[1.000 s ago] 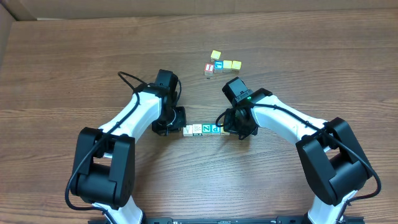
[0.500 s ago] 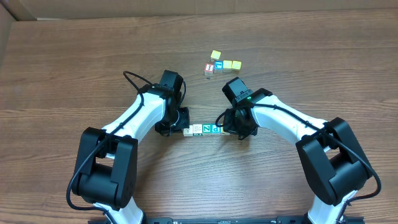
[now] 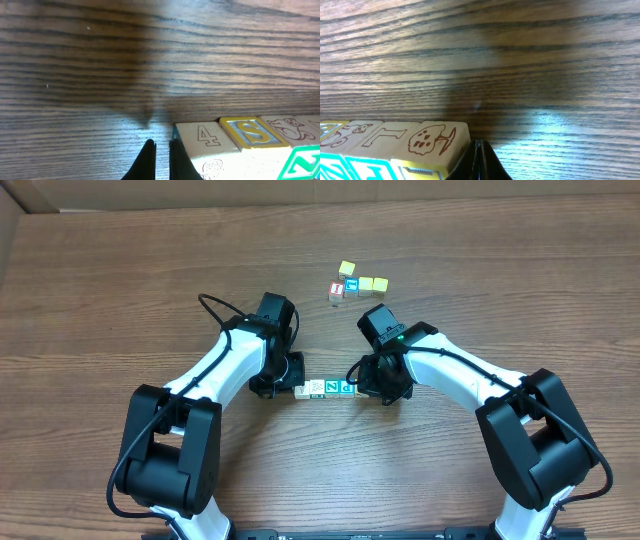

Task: Flip 5 blocks

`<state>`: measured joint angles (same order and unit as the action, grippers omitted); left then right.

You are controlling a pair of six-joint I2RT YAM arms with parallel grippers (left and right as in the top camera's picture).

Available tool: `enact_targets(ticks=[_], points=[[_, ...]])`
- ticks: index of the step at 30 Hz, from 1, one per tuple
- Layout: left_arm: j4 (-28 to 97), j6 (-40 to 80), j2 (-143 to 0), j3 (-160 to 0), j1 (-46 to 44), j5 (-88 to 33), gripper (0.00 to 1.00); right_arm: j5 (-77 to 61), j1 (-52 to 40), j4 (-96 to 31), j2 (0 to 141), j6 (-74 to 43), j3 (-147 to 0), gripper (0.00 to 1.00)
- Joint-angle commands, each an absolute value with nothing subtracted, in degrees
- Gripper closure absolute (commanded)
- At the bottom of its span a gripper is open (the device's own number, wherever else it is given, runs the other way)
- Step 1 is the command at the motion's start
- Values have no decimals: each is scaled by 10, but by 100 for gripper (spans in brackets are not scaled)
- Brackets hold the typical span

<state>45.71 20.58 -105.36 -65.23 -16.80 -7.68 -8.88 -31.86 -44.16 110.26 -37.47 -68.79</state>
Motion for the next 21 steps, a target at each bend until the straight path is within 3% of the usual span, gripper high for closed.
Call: enact_targets(ticks=[1,21], points=[[452,193,-1046,-648,-170,-70,96,-100,-319,-438,1105,-375,-697,96],[438,192,-1046,-648,-170,-56,96,-124,-319,-452,1105,-379,-697,96]])
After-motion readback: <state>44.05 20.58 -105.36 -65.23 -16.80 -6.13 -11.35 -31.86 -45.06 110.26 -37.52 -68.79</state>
